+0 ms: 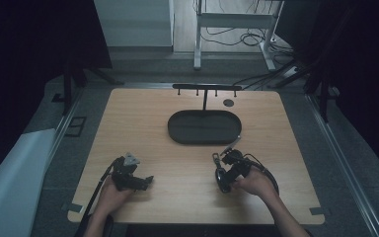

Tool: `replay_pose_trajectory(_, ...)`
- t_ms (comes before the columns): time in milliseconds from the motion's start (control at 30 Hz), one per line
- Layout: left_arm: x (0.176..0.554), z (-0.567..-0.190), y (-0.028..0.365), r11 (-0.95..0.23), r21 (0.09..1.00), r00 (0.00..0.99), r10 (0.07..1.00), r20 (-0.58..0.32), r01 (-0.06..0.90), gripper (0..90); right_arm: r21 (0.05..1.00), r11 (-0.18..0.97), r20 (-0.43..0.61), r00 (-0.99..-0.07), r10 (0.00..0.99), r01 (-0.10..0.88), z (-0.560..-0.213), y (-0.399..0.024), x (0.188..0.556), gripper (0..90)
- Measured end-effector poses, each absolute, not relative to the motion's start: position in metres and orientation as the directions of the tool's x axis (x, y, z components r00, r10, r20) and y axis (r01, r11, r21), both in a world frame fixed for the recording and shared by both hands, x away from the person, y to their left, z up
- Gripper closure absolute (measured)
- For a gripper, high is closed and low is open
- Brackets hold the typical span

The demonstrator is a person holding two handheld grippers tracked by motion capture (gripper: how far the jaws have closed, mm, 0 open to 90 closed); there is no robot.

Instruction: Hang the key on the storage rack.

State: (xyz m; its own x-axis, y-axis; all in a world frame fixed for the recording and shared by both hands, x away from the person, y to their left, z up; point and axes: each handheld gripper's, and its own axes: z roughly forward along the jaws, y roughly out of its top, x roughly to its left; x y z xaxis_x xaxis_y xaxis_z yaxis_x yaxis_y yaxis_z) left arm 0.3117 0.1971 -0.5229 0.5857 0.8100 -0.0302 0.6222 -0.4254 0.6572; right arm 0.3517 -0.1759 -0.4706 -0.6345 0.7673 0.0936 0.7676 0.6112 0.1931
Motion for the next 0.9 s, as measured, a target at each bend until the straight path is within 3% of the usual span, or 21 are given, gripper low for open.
replay_pose_trajectory(400, 0.312, -0.523, 0.197, -0.426, 0.657, 0.586, 0.810, -0.031, 0.622, 0.0, 0.084, 0.675, 0.033, -0.679, 0.734, 0.733, -0.482, -0.147, 0.364, 17.6)
replay_pose_trajectory(567, 0.312, -0.523, 0.197, -0.426, 0.657, 0.586, 0.810, -0.031, 0.623, 0.0, 0.071, 0.679, 0.009, -0.681, 0.732, 0.731, -0.484, -0.145, 0.368, 24.6)
replay_pose_trajectory(733, 0.312, -0.523, 0.197, -0.424, 0.659, 0.585, 0.811, -0.030, 0.622, 0.0, 0.070, 0.687, 0.001, -0.689, 0.725, 0.723, -0.481, -0.150, 0.371, 40.0)
replay_pose_trajectory(900, 0.312, -0.523, 0.197, -0.424, 0.659, 0.585, 0.810, -0.030, 0.621, 0.0, 0.058, 0.698, -0.001, -0.699, 0.715, 0.714, -0.480, -0.152, 0.373, 45.5)
